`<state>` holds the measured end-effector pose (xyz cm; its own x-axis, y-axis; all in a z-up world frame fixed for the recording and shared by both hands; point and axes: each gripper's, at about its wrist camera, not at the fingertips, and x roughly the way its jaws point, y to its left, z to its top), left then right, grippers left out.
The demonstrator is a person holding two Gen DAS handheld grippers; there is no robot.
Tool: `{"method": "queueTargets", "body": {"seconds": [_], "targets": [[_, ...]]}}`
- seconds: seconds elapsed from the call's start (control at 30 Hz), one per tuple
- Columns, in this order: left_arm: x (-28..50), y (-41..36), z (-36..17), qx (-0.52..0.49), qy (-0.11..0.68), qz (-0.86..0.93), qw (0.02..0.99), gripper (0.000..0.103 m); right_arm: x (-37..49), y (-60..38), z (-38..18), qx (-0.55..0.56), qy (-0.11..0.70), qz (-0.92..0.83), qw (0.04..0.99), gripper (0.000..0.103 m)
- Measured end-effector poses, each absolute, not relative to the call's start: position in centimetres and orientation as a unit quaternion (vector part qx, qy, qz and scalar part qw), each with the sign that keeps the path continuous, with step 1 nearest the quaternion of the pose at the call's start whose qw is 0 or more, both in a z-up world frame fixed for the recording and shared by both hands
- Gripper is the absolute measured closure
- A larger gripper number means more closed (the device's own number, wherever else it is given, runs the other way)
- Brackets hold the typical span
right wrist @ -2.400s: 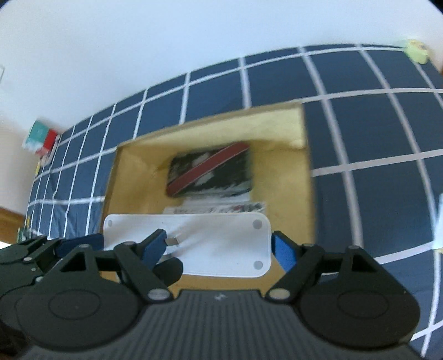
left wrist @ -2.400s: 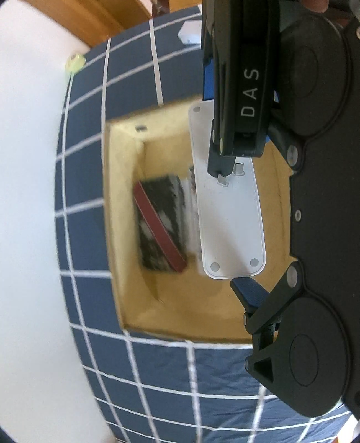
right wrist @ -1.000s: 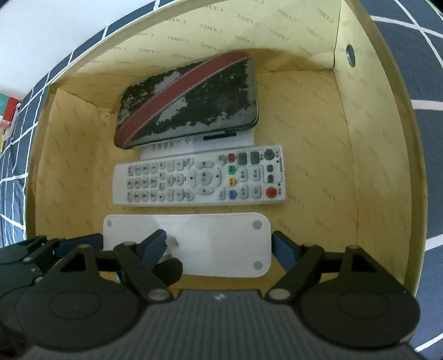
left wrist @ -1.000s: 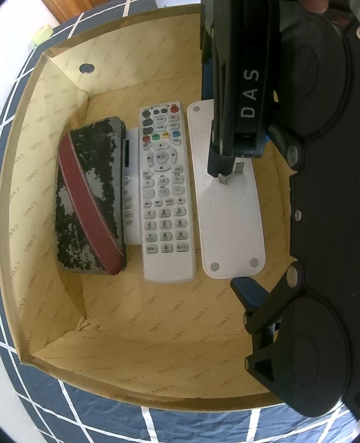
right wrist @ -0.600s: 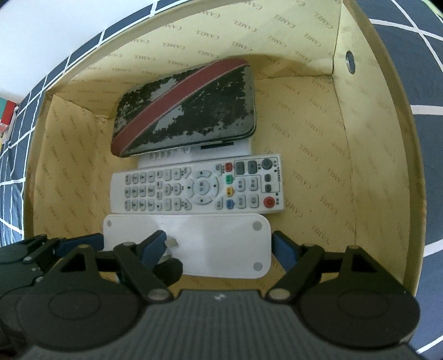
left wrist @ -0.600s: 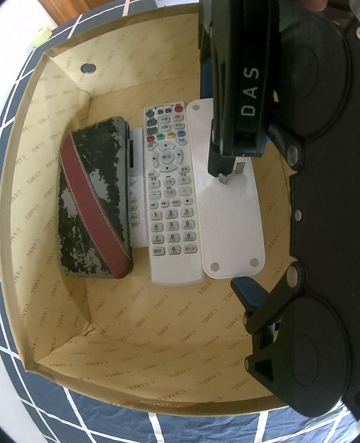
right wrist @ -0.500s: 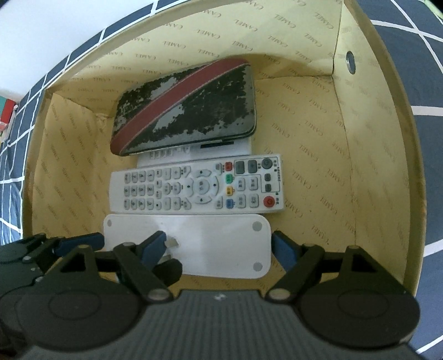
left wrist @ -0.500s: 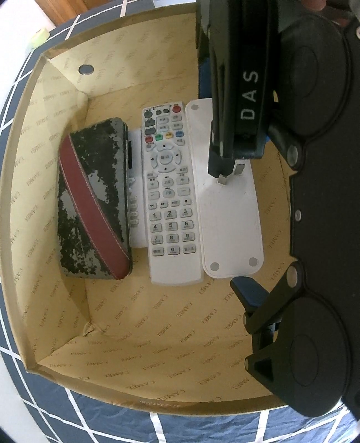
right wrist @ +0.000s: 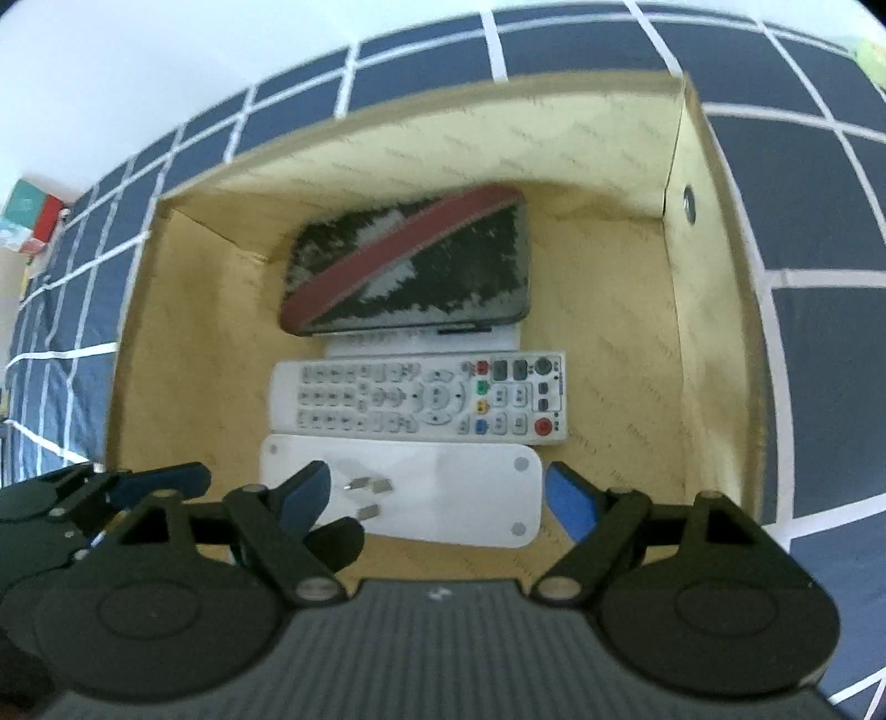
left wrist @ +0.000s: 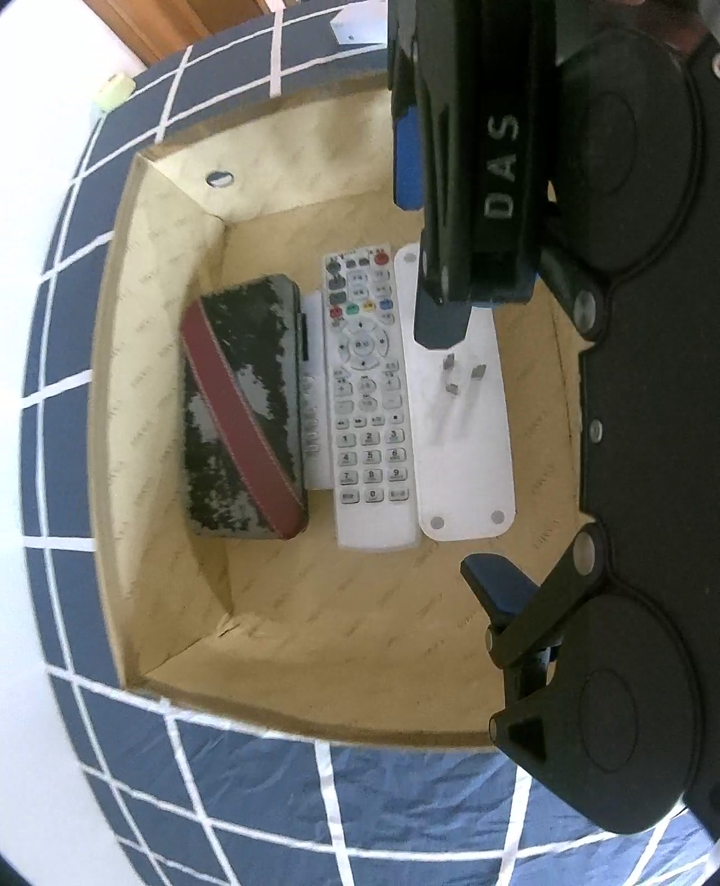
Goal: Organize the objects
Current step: 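Withdraw the right gripper up from the box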
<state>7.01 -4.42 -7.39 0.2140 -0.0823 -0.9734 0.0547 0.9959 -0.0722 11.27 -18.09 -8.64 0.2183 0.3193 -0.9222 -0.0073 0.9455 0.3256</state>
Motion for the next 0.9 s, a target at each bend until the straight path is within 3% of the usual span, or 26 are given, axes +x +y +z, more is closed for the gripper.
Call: {"method": "queueTargets", "body": {"seconds": [0.43, 0.9], "targets": [[4.1, -6.6, -2.0, 0.006, 0.591, -0.049, 0.805, 0.0, 7.1, -23.5, -1.4, 0.161, 0.552, 0.059, 0.816, 0.0], [3.4, -14.3, 0.3, 0.043, 0.564, -0.124, 0.815, 0.0, 1.2, -34.2, 1.3, 0.22, 0.512, -0.075, 0.827, 0.0]]}}
